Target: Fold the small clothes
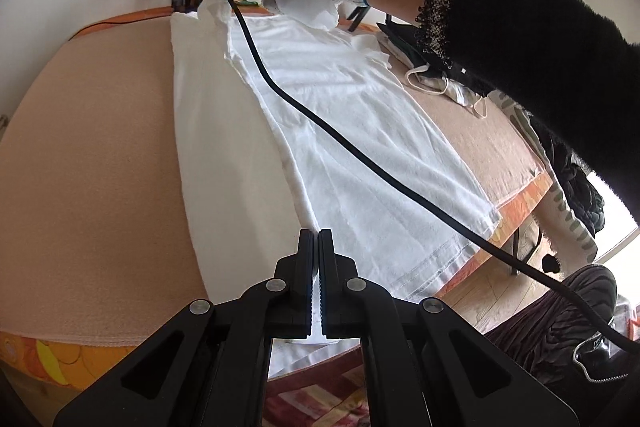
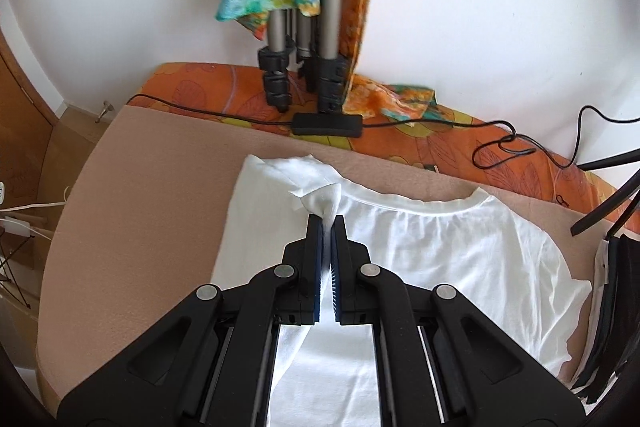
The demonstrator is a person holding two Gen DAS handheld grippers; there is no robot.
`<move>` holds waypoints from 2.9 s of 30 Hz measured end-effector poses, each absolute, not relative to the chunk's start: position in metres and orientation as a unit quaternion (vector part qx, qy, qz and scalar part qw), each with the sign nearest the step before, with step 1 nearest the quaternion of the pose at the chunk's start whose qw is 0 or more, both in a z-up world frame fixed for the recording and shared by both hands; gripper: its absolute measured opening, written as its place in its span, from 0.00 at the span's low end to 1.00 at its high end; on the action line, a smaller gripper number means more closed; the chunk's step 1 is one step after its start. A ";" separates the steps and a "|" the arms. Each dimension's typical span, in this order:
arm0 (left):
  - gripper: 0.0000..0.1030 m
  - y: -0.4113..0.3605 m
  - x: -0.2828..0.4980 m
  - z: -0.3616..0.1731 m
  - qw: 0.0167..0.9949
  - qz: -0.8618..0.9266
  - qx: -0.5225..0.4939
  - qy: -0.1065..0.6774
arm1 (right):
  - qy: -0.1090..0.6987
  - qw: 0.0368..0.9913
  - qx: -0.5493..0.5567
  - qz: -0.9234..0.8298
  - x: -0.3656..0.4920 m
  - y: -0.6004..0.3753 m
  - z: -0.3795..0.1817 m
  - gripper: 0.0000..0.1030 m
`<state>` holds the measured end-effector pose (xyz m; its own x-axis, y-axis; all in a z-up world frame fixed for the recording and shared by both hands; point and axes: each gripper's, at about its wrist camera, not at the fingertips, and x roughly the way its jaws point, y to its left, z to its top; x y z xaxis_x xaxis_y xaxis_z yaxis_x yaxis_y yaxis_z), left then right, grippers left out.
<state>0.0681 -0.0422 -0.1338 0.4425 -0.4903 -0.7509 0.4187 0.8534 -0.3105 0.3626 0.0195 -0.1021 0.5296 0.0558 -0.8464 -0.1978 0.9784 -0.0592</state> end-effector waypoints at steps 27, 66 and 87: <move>0.24 -0.062 0.049 -0.106 0.867 -0.284 -0.017 0.409 | 0.431 0.901 -0.016 0.033 0.284 -0.132 -0.048 0.43; 0.05 -0.282 0.044 -0.161 0.843 -0.307 0.039 0.439 | 0.481 0.872 0.023 0.089 0.314 -0.313 -0.100 0.48; 0.33 -0.281 0.031 -0.154 0.831 -0.328 -0.009 0.449 | 0.529 0.847 -0.020 0.038 0.336 -0.306 -0.154 0.55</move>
<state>0.0312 -0.2813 -0.1538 0.3814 -0.5539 -0.7401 0.5371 0.7844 -0.3102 0.3364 -0.3057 -0.1543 0.4373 0.0437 -0.8983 -0.0866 0.9962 0.0063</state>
